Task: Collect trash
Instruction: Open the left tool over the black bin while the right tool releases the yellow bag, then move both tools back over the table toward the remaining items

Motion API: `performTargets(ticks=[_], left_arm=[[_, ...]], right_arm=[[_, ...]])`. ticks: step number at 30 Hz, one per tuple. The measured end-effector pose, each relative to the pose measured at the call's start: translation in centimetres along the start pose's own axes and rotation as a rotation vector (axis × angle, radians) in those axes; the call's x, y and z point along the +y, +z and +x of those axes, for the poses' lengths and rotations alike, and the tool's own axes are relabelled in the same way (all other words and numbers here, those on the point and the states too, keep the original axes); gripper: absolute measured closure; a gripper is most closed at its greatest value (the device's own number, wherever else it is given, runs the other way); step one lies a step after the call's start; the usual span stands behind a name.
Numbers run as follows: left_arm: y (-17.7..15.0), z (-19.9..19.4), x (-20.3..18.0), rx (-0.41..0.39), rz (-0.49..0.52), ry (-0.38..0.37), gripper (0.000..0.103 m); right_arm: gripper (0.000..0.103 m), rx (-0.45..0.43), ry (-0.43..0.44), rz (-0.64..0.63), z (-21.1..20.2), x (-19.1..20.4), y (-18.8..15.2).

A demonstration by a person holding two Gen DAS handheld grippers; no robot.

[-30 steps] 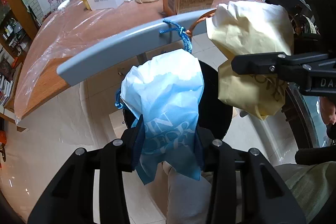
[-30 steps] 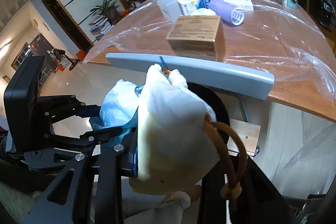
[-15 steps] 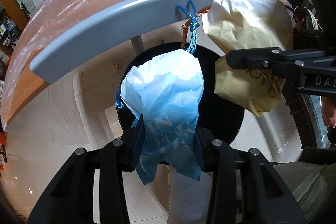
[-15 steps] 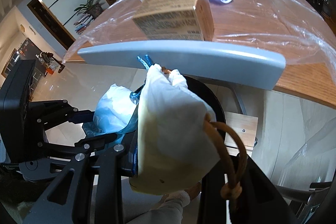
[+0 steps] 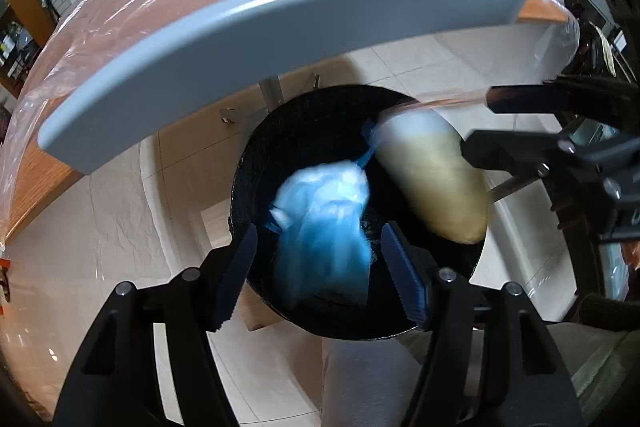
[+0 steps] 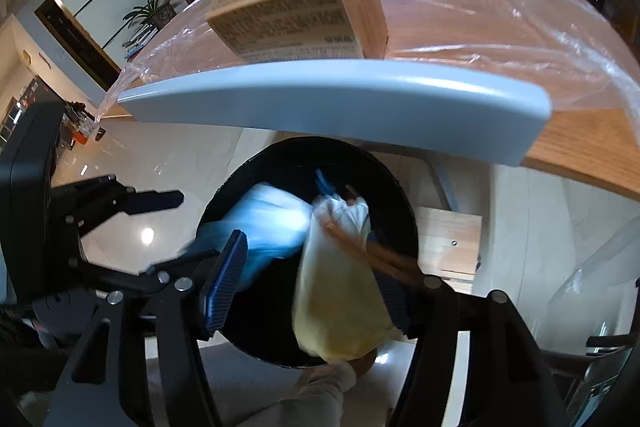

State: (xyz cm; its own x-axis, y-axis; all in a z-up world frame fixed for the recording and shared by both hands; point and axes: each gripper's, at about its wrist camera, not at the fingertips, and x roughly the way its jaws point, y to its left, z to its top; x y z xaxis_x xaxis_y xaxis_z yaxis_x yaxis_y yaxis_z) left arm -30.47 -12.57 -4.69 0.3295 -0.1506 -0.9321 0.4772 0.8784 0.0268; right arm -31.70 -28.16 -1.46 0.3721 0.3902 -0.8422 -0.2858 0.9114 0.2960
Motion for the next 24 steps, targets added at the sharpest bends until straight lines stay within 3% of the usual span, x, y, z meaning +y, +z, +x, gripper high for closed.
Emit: performTargets(ticks=[5, 9, 12, 14, 16, 17, 21, 24], left_arm=[[-0.1, -2.0, 0.4, -0.039, -0.014, 0.007, 0.037], [0.3, -4.7, 1.1, -0.105, -0.038, -0.007, 0.037], [1.4, -7.7, 1.4, -0.211, -0.05, -0.028, 0.024], [1.9, -10.5, 1.8, -0.344, -0.064, -0.016, 0.004], [2.5, -13.0, 2.5, -0.49, -0.09, 0.018, 0.001], [3.0, -13.5, 2.9, -0.523, -0.103, 0.029, 0.001], [6.2, -12.8, 4.9, -0.462, -0.129, 0.023, 0.001], [8.6, -11.5, 6.7, -0.449, -0.137, 0.033, 0.001]], right_arm=[[0.028, -0.055, -0.056, -0.072, -3.0, 1.2, 0.0], [0.016, -0.15, -0.103, -0.134, -6.7, 2.5, 0.8], [0.004, -0.255, -0.119, -0.158, -9.5, 3.0, 1.7], [0.004, -0.351, -0.099, -0.156, -11.3, 3.3, 2.3], [0.004, -0.368, -0.05, -0.133, -11.8, 3.1, 3.2], [0.004, -0.35, -0.031, -0.116, -11.6, 2.9, 3.8], [0.004, -0.322, -0.087, -0.066, -9.8, 2.7, 5.8], [0.004, -0.304, -0.072, -0.034, -8.9, 2.5, 6.4]])
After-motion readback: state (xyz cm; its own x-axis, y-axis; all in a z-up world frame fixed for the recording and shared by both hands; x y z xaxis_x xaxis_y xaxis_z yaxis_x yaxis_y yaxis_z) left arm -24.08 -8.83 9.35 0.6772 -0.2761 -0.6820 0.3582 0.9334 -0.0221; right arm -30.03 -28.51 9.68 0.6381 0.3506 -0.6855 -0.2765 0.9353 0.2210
